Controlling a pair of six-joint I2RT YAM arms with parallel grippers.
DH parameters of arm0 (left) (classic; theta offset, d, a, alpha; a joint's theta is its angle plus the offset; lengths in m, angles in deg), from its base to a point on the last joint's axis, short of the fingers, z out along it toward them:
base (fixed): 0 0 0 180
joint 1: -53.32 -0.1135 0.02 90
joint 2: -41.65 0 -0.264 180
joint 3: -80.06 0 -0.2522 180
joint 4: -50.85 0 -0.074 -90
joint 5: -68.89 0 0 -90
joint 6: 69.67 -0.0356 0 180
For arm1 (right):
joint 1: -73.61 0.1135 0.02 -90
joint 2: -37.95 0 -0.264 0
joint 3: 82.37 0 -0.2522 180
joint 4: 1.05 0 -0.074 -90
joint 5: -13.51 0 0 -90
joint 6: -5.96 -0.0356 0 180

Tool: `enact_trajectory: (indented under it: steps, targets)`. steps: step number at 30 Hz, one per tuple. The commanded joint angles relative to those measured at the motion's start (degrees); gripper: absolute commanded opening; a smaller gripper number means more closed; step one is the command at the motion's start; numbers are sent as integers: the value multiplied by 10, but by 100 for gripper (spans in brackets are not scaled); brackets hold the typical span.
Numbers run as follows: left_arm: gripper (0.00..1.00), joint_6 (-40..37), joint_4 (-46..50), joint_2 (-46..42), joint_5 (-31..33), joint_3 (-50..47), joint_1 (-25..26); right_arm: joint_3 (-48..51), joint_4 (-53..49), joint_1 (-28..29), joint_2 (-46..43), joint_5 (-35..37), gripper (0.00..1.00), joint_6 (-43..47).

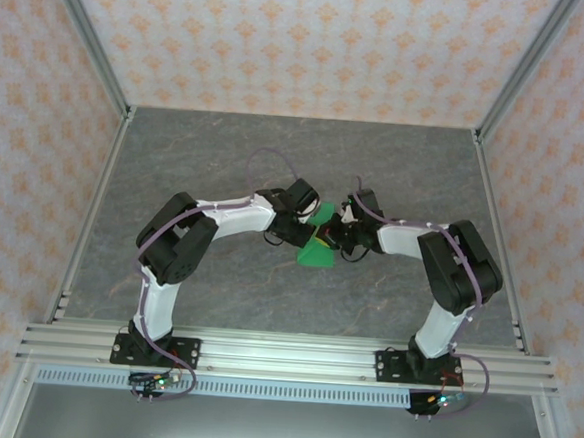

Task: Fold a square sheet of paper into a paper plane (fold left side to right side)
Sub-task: Fold the triangle a second time at the center of the table.

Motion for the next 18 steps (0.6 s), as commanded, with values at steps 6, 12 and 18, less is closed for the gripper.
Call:
enact_trajectory:
  steps: [6, 12, 18]
  targets:
    - [2, -14, 26, 25, -4, 8, -3, -16, -46, 1, 12, 30, 1, 37]
    - [3, -15, 28, 26, -4, 8, -3, -19, -66, 1, 14, 44, 1, 50]
    - [10, -18, 33, 20, 6, 11, -3, -19, -77, 2, 21, 52, 1, 54]
